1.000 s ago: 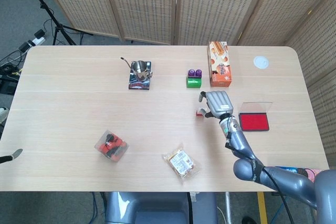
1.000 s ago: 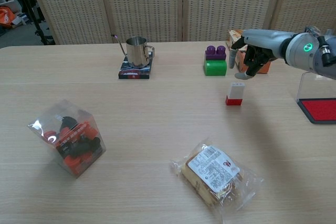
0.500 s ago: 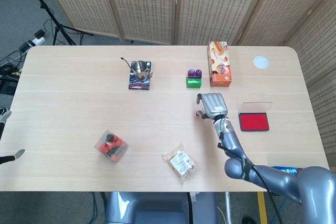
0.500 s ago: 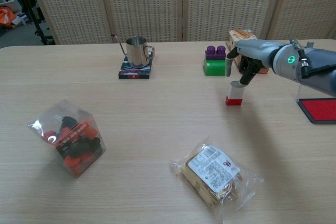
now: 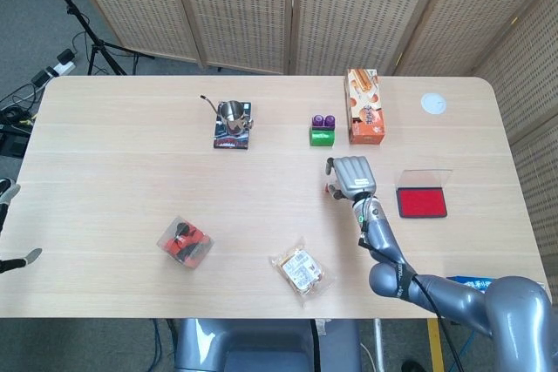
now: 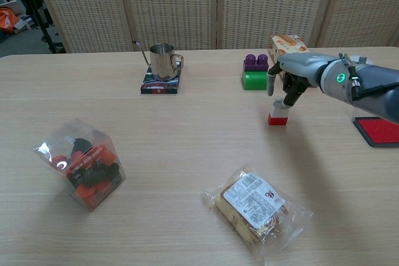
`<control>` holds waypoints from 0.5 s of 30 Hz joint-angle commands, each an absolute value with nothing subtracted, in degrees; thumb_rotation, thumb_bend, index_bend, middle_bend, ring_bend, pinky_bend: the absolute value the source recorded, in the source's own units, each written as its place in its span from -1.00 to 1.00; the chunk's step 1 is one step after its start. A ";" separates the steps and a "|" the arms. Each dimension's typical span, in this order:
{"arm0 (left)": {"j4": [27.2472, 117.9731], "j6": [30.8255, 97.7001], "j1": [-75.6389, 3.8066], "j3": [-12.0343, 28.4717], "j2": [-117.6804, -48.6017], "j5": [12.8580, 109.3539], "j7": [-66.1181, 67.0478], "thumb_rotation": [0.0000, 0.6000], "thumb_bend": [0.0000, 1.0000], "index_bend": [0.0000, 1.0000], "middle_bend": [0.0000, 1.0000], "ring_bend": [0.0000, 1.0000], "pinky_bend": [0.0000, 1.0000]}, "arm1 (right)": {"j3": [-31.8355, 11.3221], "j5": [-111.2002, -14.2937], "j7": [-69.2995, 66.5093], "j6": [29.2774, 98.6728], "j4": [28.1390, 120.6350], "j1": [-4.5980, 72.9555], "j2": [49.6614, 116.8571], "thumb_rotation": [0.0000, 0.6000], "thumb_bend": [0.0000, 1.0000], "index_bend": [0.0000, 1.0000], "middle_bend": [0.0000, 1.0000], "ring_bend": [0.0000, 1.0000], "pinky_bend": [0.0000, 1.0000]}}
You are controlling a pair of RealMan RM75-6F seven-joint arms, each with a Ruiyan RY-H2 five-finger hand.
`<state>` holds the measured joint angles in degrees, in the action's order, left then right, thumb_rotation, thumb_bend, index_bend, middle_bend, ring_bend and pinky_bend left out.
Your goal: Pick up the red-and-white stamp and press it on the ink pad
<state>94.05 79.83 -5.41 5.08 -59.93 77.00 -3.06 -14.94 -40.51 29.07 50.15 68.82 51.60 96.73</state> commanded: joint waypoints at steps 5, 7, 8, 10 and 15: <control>94.07 79.69 -5.48 5.07 -59.85 76.94 -3.17 1.00 -0.76 -1.00 -1.00 -1.00 -1.00 | -14.73 -38.99 29.69 49.29 67.89 51.73 97.18 1.00 -0.22 -0.14 0.84 0.97 1.00; 94.07 79.65 -5.50 5.06 -59.85 76.92 -3.17 1.00 -0.76 -1.00 -1.00 -1.00 -1.00 | -14.67 -38.89 29.76 49.19 67.74 51.77 97.25 1.00 -0.22 -0.13 0.84 0.97 1.00; 94.05 79.60 -5.52 5.07 -59.86 76.88 -3.16 1.00 -0.76 -1.00 -1.00 -1.00 -1.00 | -14.61 -38.83 29.82 49.11 67.64 51.79 97.30 1.00 -0.22 -0.13 0.84 0.97 1.00; 94.05 79.56 -5.54 5.05 -59.85 76.86 -3.16 1.00 -0.76 -1.00 -1.00 -1.00 -1.00 | -14.58 -38.74 29.89 49.06 67.48 51.83 97.38 1.00 -0.22 -0.12 0.84 0.97 1.00; 94.08 79.42 -5.57 4.99 -59.77 76.89 -3.35 1.00 -0.76 -1.00 -1.00 -1.00 -1.00 | -14.61 -38.62 30.00 48.98 67.13 51.96 97.48 1.00 -0.22 -0.06 0.84 0.97 1.00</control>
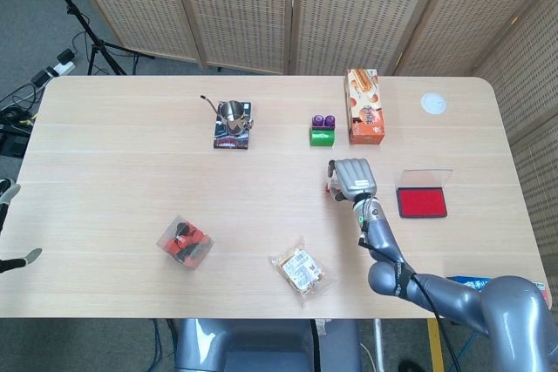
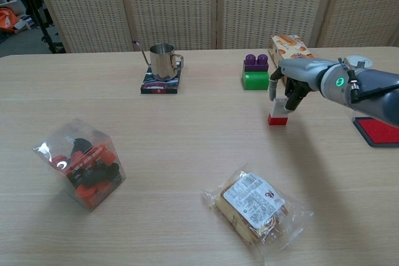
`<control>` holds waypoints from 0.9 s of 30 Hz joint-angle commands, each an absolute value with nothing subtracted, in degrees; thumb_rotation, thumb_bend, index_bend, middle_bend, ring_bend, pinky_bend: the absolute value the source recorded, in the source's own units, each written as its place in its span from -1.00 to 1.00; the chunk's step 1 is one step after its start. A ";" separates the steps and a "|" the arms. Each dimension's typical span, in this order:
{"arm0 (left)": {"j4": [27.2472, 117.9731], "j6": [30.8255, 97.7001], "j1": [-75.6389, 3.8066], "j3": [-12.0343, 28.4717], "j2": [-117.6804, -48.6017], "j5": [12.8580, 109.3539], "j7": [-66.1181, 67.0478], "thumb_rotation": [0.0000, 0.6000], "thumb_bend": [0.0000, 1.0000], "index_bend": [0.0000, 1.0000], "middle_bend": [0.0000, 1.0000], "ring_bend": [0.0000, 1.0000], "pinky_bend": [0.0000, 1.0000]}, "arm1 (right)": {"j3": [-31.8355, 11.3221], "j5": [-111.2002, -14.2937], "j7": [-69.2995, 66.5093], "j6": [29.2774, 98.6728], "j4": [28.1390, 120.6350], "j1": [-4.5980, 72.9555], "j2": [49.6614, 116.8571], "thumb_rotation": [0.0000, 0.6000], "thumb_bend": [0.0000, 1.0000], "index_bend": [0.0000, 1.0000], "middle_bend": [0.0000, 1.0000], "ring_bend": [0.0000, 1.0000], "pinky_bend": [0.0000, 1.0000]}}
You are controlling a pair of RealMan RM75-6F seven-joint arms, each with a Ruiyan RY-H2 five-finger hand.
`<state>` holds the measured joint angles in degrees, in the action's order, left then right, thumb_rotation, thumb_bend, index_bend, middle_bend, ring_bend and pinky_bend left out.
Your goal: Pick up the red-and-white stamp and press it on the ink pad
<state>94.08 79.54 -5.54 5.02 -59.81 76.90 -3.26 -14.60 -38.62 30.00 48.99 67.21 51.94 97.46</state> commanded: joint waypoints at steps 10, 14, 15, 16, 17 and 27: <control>94.13 79.00 -5.72 4.82 -59.60 76.96 -3.49 1.00 -0.76 -1.00 -1.00 -1.00 -1.00 | -14.64 -38.55 30.00 48.91 66.39 52.06 97.71 1.00 -0.21 0.04 0.85 0.97 1.00; 94.19 78.97 -5.74 4.79 -59.56 76.96 -3.50 1.00 -0.75 -1.00 -1.00 -1.00 -1.00 | -14.59 -38.66 30.11 48.84 66.12 52.18 97.88 1.00 -0.11 0.09 0.86 0.97 1.00; 94.19 78.97 -5.74 4.79 -59.54 76.94 -3.50 1.00 -0.75 -1.00 -1.00 -1.00 -1.00 | -14.57 -38.74 30.21 48.93 66.02 52.22 97.93 1.00 -0.09 0.10 0.86 0.97 1.00; 94.20 78.92 -5.75 4.79 -59.54 76.89 -3.52 1.00 -0.75 -1.00 -1.00 -1.00 -1.00 | -14.57 -38.89 30.27 49.07 66.02 52.25 97.93 1.00 -0.07 0.11 0.86 0.98 1.00; 94.21 78.89 -5.77 4.78 -59.52 76.90 -3.52 1.00 -0.75 -1.00 -1.00 -1.00 -1.00 | -14.57 -39.01 30.26 49.16 66.10 52.23 97.86 1.00 -0.07 0.11 0.86 0.98 1.00; 94.27 78.96 -5.76 4.49 -59.47 77.42 -3.68 1.00 -0.76 -1.00 -1.00 -1.00 -1.00 | -14.46 -43.44 29.69 51.96 75.57 50.57 90.76 1.00 -0.06 0.12 0.86 0.98 1.00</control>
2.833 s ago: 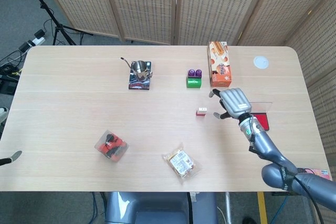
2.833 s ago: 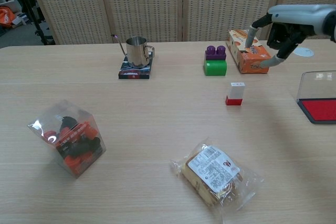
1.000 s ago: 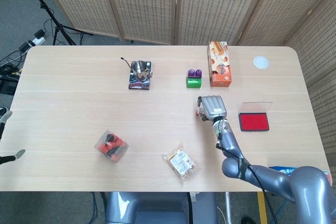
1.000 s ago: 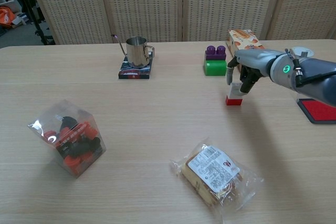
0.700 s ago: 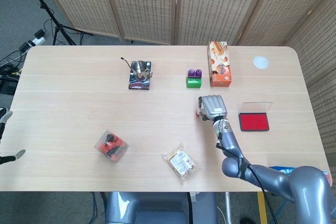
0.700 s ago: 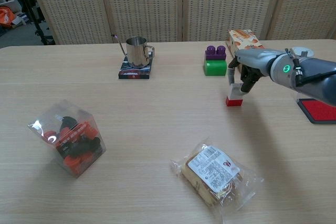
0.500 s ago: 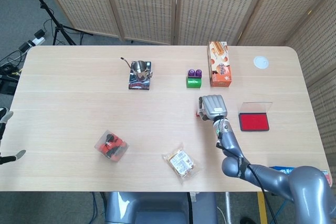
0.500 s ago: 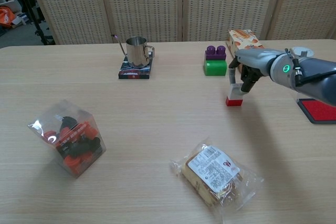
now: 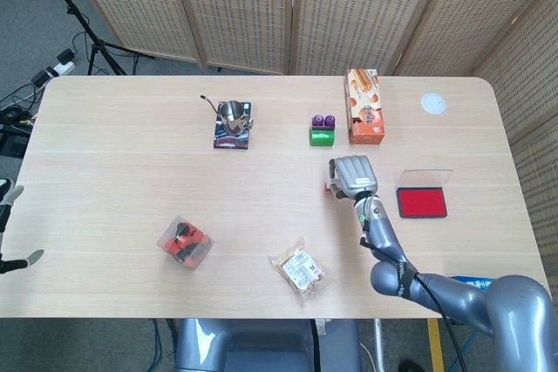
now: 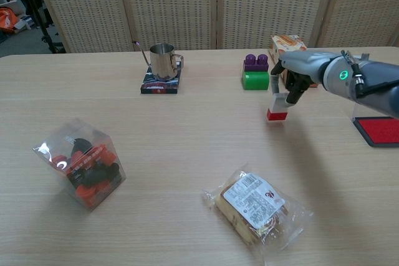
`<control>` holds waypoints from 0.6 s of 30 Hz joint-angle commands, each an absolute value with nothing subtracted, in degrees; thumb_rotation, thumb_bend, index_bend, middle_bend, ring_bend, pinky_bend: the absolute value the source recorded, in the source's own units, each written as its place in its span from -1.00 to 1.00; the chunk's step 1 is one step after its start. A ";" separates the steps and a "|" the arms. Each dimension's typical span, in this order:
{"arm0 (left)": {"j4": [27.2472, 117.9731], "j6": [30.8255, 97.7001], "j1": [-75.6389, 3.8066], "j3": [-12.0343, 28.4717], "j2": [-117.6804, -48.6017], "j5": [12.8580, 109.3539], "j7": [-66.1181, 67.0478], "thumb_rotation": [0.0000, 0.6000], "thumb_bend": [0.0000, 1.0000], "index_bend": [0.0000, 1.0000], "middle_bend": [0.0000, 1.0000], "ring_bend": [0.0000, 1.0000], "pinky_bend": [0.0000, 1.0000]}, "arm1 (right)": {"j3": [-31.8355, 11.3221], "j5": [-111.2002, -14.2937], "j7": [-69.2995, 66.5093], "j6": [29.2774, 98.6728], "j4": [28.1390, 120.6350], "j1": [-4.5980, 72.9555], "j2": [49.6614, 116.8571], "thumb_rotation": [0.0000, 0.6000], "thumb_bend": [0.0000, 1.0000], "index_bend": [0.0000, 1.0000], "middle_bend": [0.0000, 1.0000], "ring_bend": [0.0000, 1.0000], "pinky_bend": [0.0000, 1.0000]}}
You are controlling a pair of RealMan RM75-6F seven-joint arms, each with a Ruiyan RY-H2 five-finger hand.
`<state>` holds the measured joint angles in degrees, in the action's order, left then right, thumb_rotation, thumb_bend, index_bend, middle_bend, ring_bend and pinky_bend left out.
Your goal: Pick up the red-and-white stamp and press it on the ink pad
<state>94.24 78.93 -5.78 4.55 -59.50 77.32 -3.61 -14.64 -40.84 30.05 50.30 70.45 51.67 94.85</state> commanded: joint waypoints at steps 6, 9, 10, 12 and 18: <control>94.31 79.20 -5.69 4.25 -59.41 77.98 -3.85 1.00 -0.75 -1.00 -1.00 -1.00 -1.00 | -12.88 -46.34 28.75 52.95 83.88 47.61 81.70 1.00 -0.06 0.13 0.86 0.98 1.00; 94.33 79.28 -5.67 4.03 -59.44 78.45 -3.85 1.00 -0.75 -1.00 -1.00 -1.00 -1.00 | -11.83 -48.61 26.24 53.11 85.78 45.53 78.04 1.00 -0.06 0.14 0.87 0.98 1.00; 94.33 79.34 -5.64 3.99 -59.45 78.54 -3.85 1.00 -0.75 -1.00 -1.00 -1.00 -1.00 | -11.52 -49.41 25.14 53.08 85.98 44.87 77.22 1.00 -0.06 0.15 0.87 0.98 1.00; 94.36 79.49 -5.60 3.92 -59.48 78.71 -3.79 1.00 -0.75 -1.00 -1.00 -1.00 -1.00 | -10.80 -51.25 22.75 53.11 85.90 43.45 75.83 1.00 -0.05 0.15 0.87 0.98 1.00; 94.46 79.54 -5.67 3.81 -59.79 78.77 -2.87 1.00 -0.75 -1.00 -1.00 -1.00 -1.00 | -8.89 -55.61 14.85 51.71 81.35 40.06 74.78 1.00 -0.04 0.15 0.87 0.98 1.00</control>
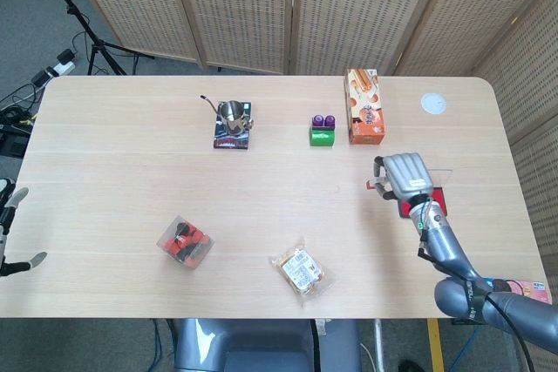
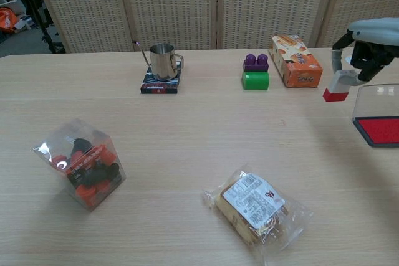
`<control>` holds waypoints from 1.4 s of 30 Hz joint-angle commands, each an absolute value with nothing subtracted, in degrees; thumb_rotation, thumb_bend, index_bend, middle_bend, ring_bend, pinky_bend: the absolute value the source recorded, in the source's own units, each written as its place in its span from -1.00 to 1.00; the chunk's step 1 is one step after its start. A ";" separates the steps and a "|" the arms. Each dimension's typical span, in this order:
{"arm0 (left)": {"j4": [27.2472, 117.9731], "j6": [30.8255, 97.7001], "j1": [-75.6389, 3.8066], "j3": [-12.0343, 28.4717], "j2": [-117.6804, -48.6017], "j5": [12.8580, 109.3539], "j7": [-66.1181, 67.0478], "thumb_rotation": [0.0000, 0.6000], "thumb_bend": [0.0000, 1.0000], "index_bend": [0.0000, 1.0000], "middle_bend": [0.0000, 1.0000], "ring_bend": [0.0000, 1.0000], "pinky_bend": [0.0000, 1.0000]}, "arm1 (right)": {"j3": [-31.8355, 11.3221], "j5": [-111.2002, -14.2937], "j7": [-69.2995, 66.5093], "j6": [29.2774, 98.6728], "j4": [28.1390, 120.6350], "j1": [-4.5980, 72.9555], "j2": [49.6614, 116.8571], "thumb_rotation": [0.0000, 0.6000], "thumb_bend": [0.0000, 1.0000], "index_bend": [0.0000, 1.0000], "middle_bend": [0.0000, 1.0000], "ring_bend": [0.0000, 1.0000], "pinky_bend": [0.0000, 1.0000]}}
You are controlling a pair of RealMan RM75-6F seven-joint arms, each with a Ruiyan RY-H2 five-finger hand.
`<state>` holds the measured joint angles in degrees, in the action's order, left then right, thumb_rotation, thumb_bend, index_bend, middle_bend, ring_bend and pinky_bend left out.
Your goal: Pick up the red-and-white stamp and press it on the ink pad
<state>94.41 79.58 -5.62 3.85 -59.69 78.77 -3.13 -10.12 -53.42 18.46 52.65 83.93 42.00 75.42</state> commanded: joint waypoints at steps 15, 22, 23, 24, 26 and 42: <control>94.38 79.15 -5.98 4.02 -60.31 77.91 -1.74 1.00 -0.76 -1.00 -1.00 -1.00 -1.00 | -6.85 -62.54 -0.08 48.16 65.59 35.64 80.74 1.00 -0.02 0.15 0.88 0.98 1.00; 94.43 79.15 -6.01 3.95 -60.39 77.96 -1.52 1.00 -0.75 -1.00 -1.00 -1.00 -1.00 | -6.55 -65.38 -2.61 48.38 63.08 34.75 81.61 1.00 -0.01 0.15 0.88 0.98 1.00; 94.46 79.15 -6.01 3.93 -60.40 77.96 -1.50 1.00 -0.75 -1.00 -1.00 -1.00 -1.00 | -6.62 -65.53 -2.78 48.34 62.62 34.72 81.78 1.00 -0.01 0.15 0.88 0.98 1.00; 94.49 79.20 -5.98 3.92 -60.41 77.95 -1.44 1.00 -0.75 -1.00 -1.00 -1.00 -1.00 | -6.81 -65.54 -3.10 48.15 62.01 34.67 81.95 1.00 0.00 0.16 0.88 0.98 1.00; 94.51 79.26 -5.98 3.93 -60.41 77.95 -1.33 1.00 -0.75 -1.00 -1.00 -1.00 -1.00 | -7.05 -65.64 -3.63 47.88 61.34 34.61 82.07 1.00 0.01 0.16 0.88 0.98 1.00; 94.56 79.06 -6.22 3.94 -60.63 77.89 -0.84 1.00 -0.75 -1.00 -1.00 -1.00 -1.00 | -7.40 -67.54 -7.67 45.63 55.90 33.76 84.37 1.00 0.03 0.16 0.88 0.98 1.00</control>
